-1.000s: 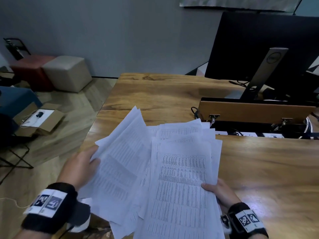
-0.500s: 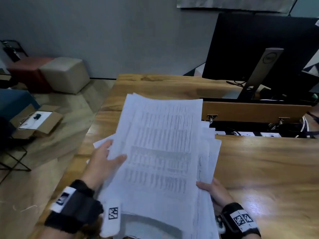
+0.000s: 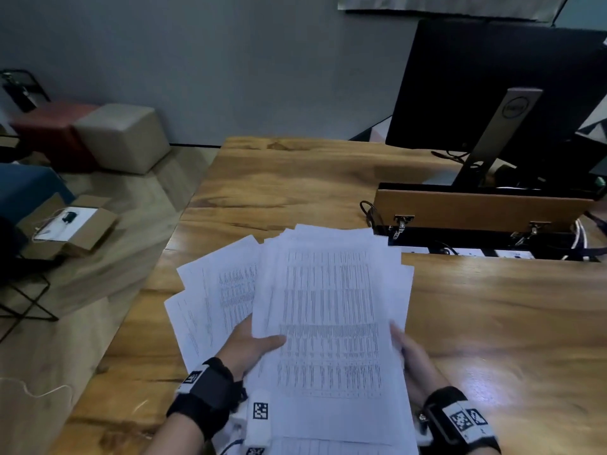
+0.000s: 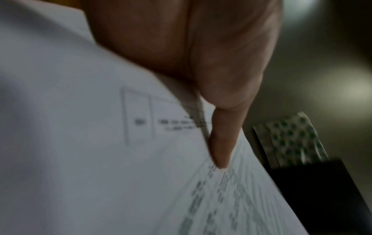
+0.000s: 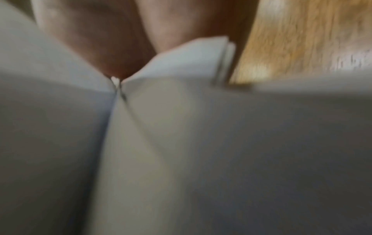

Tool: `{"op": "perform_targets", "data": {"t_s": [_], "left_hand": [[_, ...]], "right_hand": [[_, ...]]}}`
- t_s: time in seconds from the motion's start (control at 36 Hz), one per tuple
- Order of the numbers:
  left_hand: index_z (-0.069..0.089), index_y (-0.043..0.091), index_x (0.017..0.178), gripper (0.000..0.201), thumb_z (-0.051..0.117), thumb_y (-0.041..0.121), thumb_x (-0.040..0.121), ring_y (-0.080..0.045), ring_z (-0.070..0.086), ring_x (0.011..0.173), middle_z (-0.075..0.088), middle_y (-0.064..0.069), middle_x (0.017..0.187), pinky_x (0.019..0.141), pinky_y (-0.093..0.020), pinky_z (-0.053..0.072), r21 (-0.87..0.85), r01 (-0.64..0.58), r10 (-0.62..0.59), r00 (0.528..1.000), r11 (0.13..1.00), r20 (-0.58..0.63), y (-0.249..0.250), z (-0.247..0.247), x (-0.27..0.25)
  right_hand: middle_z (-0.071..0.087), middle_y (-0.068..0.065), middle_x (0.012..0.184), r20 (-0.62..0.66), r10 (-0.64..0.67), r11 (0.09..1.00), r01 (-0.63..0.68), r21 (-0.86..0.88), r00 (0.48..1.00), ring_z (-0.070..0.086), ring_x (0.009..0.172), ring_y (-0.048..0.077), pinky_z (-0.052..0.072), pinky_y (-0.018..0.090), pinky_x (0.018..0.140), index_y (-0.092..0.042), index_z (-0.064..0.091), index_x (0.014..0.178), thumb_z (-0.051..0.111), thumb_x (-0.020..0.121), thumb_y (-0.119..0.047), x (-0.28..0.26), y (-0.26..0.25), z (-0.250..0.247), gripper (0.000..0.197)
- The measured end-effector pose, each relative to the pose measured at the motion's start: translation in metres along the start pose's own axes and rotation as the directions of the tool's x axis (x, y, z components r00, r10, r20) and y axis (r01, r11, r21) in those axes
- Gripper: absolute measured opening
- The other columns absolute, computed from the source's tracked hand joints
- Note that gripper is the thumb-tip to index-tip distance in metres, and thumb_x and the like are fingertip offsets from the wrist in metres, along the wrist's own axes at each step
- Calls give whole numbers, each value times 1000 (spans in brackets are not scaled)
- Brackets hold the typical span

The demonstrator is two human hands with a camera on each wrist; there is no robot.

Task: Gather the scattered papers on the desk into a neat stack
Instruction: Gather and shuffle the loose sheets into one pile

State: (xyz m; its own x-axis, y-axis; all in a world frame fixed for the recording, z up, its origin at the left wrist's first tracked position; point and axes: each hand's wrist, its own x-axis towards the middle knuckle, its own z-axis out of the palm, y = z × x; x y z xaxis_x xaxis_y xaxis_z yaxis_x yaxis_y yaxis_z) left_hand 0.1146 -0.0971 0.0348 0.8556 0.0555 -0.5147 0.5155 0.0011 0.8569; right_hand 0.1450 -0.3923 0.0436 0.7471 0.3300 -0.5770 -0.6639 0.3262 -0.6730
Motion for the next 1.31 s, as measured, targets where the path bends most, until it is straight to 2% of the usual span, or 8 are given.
{"op": "perform_targets", "data": {"t_s": [0.06, 0.22, 0.36, 0.47, 0.58, 0.92, 1.06, 1.31], "left_hand": [[57, 26, 128, 57, 80, 12, 78, -15, 68, 109, 72, 5, 118, 96, -39, 54, 65, -34, 35, 999, 997, -14, -3, 7, 2], [46, 38, 132, 62, 77, 25, 80, -3, 57, 116, 61, 19, 124, 100, -28, 46, 252, -83, 79, 996, 964, 28, -20, 32, 7], [60, 19, 83, 33, 54, 51, 87, -18, 59, 82, 61, 2, 94, 78, -34, 52, 428, 57, 88, 946, 902, -312, -23, 35, 24], [40, 15, 137, 81, 63, 62, 75, -32, 37, 125, 37, -13, 138, 101, -43, 40, 709, 354, 84, 861, 609, -502, -21, 29, 42], [17, 13, 149, 120, 75, 67, 58, -35, 32, 133, 27, -15, 147, 105, -45, 36, 708, 449, 5, 843, 546, -538, -13, 28, 54], [64, 7, 94, 14, 63, 16, 83, -31, 63, 83, 70, -15, 105, 68, -31, 51, 428, 374, -65, 810, 823, -583, -3, -5, 52], [58, 7, 101, 30, 70, 26, 81, -38, 42, 118, 42, -19, 128, 93, -46, 46, 421, 594, -131, 670, 685, -731, -17, -10, 46], [33, 7, 129, 85, 87, 23, 66, -42, 52, 116, 47, -23, 130, 98, -53, 45, 253, 530, -200, 654, 810, -729, -23, -12, 57]], "right_hand": [[69, 25, 125, 6, 50, 996, -51, 74, 999, 68, 113, 41, 58, 54, 89, -7, 71, 123, 47, 94, -54, -3, -6, -6, 60], [73, 20, 119, -41, 112, 923, -119, -365, 993, 70, 109, 39, 56, 54, 91, -6, 55, 132, 64, 88, 9, 2, -9, -14, 47], [74, 26, 111, -122, 63, 945, -99, -312, 990, 70, 104, 46, 55, 61, 89, -3, 58, 125, 53, 88, 19, 4, -7, -30, 43], [75, 26, 108, -122, 13, 965, -45, -257, 992, 73, 97, 44, 57, 53, 84, 0, 61, 118, 53, 87, 19, -8, -12, -39, 37], [75, 26, 109, -130, -44, 970, 11, -244, 991, 74, 97, 43, 54, 56, 91, 0, 62, 116, 54, 86, 19, -15, -15, -46, 36], [75, 27, 108, -113, -59, 975, 33, -218, 992, 76, 92, 39, 64, 43, 69, 4, 62, 117, 54, 86, 18, -19, -18, -41, 35], [75, 27, 108, -76, -42, 976, 25, -215, 996, 76, 91, 39, 64, 42, 67, 4, 62, 117, 54, 86, 16, -15, -21, -32, 34], [74, 27, 113, -84, -28, 965, 6, -261, 996, 72, 101, 43, 62, 47, 76, 5, 59, 123, 57, 86, 14, -1, -18, -28, 38]]}}
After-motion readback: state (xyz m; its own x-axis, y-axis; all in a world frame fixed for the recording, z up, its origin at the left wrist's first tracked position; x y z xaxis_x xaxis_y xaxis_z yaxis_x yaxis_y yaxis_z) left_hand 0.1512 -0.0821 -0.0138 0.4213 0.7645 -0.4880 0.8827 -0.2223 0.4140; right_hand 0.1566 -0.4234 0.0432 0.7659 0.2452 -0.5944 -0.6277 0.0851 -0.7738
